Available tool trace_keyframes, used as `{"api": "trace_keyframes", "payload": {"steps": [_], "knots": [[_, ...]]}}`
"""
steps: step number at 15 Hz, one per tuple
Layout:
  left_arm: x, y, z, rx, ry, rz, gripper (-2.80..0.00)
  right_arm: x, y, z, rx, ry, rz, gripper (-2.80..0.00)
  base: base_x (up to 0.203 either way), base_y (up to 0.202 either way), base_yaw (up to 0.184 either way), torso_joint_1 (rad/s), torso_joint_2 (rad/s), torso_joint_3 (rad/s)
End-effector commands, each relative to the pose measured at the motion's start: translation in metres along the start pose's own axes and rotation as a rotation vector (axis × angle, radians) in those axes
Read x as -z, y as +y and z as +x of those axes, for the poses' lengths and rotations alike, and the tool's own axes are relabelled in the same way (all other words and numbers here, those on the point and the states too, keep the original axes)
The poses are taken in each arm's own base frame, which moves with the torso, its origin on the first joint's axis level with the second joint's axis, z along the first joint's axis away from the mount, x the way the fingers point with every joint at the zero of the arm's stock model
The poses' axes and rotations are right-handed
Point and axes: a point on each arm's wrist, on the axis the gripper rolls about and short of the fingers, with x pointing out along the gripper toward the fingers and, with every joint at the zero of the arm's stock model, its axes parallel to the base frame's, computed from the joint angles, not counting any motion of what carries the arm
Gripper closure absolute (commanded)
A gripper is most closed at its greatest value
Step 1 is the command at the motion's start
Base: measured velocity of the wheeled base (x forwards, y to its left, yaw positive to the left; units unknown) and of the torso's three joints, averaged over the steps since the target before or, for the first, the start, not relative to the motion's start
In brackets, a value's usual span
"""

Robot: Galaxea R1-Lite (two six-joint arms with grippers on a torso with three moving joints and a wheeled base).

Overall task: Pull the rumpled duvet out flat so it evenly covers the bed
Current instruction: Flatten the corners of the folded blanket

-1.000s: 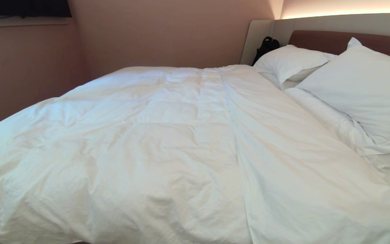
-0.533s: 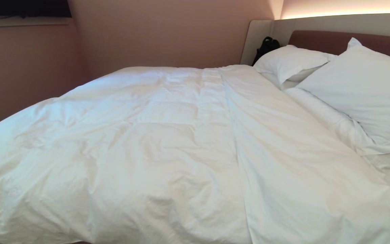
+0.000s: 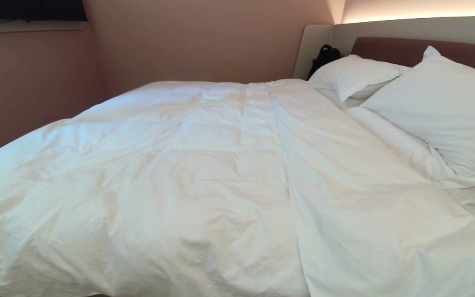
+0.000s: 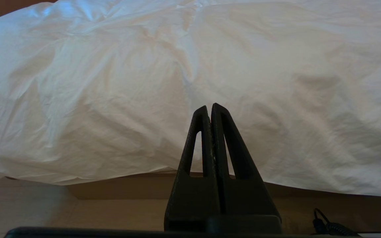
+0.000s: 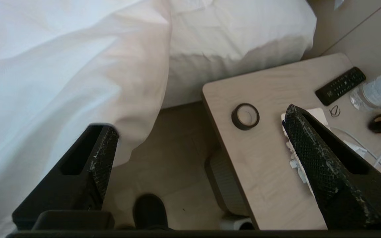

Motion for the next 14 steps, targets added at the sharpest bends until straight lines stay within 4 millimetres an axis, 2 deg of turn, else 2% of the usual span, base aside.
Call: {"api": "trace_keyframes", "payload": {"steps": [1,7,10,14], "knots": [[0.000,0.000,0.000,0.000,0.000,0.000,0.00,0.018,-0.009,-0.026,-0.043,0.061,-0.034,-2.80,0.000,0.000,0.000,0.000,0.00,0.000],[0.000,0.000,0.000,0.000,0.000,0.000,0.00,0.021,-0.015,-0.038,-0.039,0.014,-0.021,-2.80,0.000,0.000,0.000,0.000,0.00,0.000],[0.000,0.000,0.000,0.000,0.000,0.000,0.00,0.020,-0.014,-0.037,-0.039,0.016,-0.028,-2.80,0.000,0.000,0.000,0.000,0.00,0.000],[0.000,0.000,0.000,0.000,0.000,0.000,0.00,-0.002,-0.002,-0.005,-0.048,0.117,-0.063,-2.80,0.000,0.000,0.000,0.000,0.00,0.000]]}}
